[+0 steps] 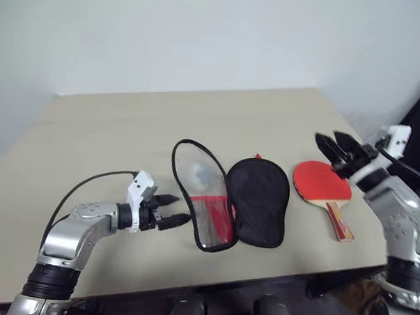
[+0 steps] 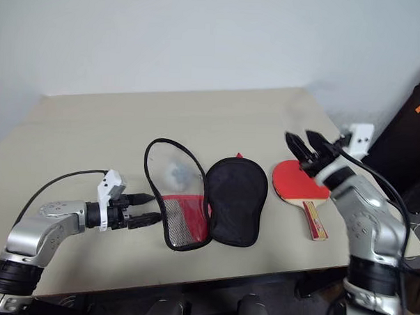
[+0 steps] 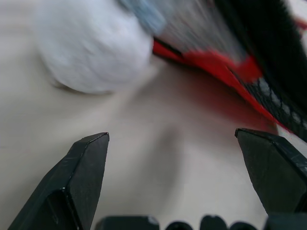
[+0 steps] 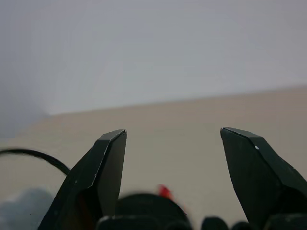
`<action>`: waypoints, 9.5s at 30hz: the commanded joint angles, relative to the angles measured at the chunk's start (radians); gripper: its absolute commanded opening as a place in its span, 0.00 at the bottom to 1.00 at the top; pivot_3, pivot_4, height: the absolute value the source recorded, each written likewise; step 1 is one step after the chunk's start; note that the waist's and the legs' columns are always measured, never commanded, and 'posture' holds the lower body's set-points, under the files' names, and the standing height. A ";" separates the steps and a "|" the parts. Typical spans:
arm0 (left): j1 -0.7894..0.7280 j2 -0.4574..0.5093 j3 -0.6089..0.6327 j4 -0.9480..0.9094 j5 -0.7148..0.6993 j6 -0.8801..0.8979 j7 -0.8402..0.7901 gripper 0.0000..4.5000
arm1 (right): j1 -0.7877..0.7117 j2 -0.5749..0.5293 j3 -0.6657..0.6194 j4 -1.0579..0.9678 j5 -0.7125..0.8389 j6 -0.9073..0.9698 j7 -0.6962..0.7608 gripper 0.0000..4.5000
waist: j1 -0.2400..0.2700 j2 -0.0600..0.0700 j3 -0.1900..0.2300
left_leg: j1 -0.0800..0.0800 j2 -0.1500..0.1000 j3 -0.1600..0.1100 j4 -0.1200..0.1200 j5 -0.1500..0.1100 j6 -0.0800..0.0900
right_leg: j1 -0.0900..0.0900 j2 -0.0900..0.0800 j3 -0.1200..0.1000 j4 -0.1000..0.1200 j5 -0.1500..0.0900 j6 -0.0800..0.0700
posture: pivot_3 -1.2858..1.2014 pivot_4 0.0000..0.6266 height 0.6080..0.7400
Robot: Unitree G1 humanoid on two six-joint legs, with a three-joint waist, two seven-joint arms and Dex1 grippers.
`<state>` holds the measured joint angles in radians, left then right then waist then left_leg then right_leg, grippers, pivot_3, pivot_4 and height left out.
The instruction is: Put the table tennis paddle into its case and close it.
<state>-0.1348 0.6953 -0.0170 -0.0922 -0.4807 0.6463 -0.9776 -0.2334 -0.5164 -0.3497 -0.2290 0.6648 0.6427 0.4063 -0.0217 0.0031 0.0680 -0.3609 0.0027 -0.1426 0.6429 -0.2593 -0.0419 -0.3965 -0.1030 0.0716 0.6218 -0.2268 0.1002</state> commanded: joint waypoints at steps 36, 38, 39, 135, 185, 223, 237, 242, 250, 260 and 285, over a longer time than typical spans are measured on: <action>0.078 -0.003 0.015 0.056 0.064 -0.204 -0.070 1.00 | 0.103 -0.041 0.107 0.040 -0.177 0.458 -0.187 0.25 | -0.004 -0.016 -0.005 | 0.003 0.001 0.011 0.001 0.000 0.000 | -0.001 0.002 0.011 0.000 -0.001 -0.002 | 0.52 0.00 1.00; 0.080 -0.001 0.016 0.065 0.066 -0.211 -0.074 1.00 | 0.101 -0.029 0.079 0.027 -0.168 0.470 -0.188 0.25 | -0.004 -0.016 -0.005 | 0.003 0.001 0.011 0.001 0.000 0.000 | -0.001 0.002 0.012 0.000 -0.001 -0.002 | 0.52 0.00 1.00; 0.081 -0.001 0.015 0.070 0.067 -0.215 -0.076 1.00 | 0.099 -0.025 0.063 0.016 -0.162 0.473 -0.189 0.25 | -0.004 -0.016 -0.005 | 0.003 0.001 0.011 0.001 0.000 0.000 | -0.001 0.002 0.012 0.000 -0.001 -0.002 | 0.52 0.00 1.00; -0.289 -0.261 -0.173 0.176 0.179 -0.184 -0.035 1.00 | -0.232 0.337 -0.130 0.023 -0.183 0.351 -0.270 1.00 | -0.022 0.002 -0.009 | -0.002 0.008 0.018 -0.001 0.000 0.000 | -0.010 0.015 0.026 0.000 0.002 -0.001 | 0.52 0.00 1.00; -0.440 -0.536 0.136 0.298 -0.258 0.968 0.328 1.00 | -0.191 0.351 -0.116 0.080 -0.154 0.132 -0.415 1.00 | -0.051 0.003 -0.008 | 0.000 0.008 0.018 -0.004 0.000 0.000 | -0.010 0.017 0.028 0.000 0.002 -0.002 | 0.52 0.00 1.00; -0.212 -0.336 -0.028 0.322 -1.326 0.938 0.939 0.02 | -0.108 0.326 -0.080 0.023 -0.157 0.185 -0.450 1.00 | -0.049 0.003 -0.009 | -0.001 0.008 0.017 -0.003 0.000 0.000 | -0.010 0.017 0.028 0.000 0.002 -0.002 | 0.52 0.00 1.00; -0.140 -0.126 -0.329 0.100 -1.492 0.785 0.940 0.02 | 0.005 0.349 -0.090 -0.133 -0.134 0.293 -0.502 1.00 | -0.049 0.003 -0.009 | -0.001 0.008 0.018 -0.004 0.000 0.000 | -0.012 0.017 0.029 0.000 0.001 -0.005 | 0.52 0.00 1.00; -0.165 -0.088 -0.353 0.116 -1.492 0.783 0.889 0.02 | -0.002 0.348 -0.094 -0.129 -0.131 0.302 -0.503 1.00 | -0.049 0.003 -0.009 | -0.001 0.008 0.018 -0.004 0.000 0.000 | -0.012 0.017 0.029 0.000 0.000 -0.005 | 0.52 0.00 1.00; -0.199 -0.063 -0.375 0.165 -1.492 0.800 0.811 0.02 | -0.039 0.329 -0.082 -0.106 -0.129 0.314 -0.484 1.00 | -0.049 0.003 -0.009 | -0.001 0.008 0.018 -0.004 0.000 0.000 | -0.012 0.017 0.029 -0.001 0.000 -0.005 | 0.52 0.00 1.00; -0.266 -0.079 -0.356 0.347 -1.492 0.842 0.814 0.02 | -0.076 0.324 -0.060 -0.051 -0.150 0.289 -0.472 1.00 | -0.050 0.003 -0.009 | -0.001 0.008 0.018 -0.004 0.000 0.000 | -0.012 0.017 0.029 -0.001 0.000 -0.005 | 0.52 0.00 1.00; -0.116 -0.121 -0.253 0.149 -1.492 0.711 1.040 0.02 | -0.099 0.320 -0.017 -0.001 -0.173 0.235 -0.458 1.00 | -0.049 0.003 -0.009 | -0.001 0.008 0.019 -0.005 0.000 -0.001 | -0.013 0.017 0.030 -0.001 0.000 -0.005 | 0.52 0.00 1.00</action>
<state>-0.2456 0.5742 -0.3012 0.0828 -1.9460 1.3727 0.0514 -0.3064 -0.1848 -0.3714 -0.2103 0.4947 0.8992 -0.0617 -0.0711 0.0061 0.0594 -0.3619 0.0107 -0.1238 0.6376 -0.2591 -0.0424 -0.4095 -0.0862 0.1013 0.6207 -0.2263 0.0951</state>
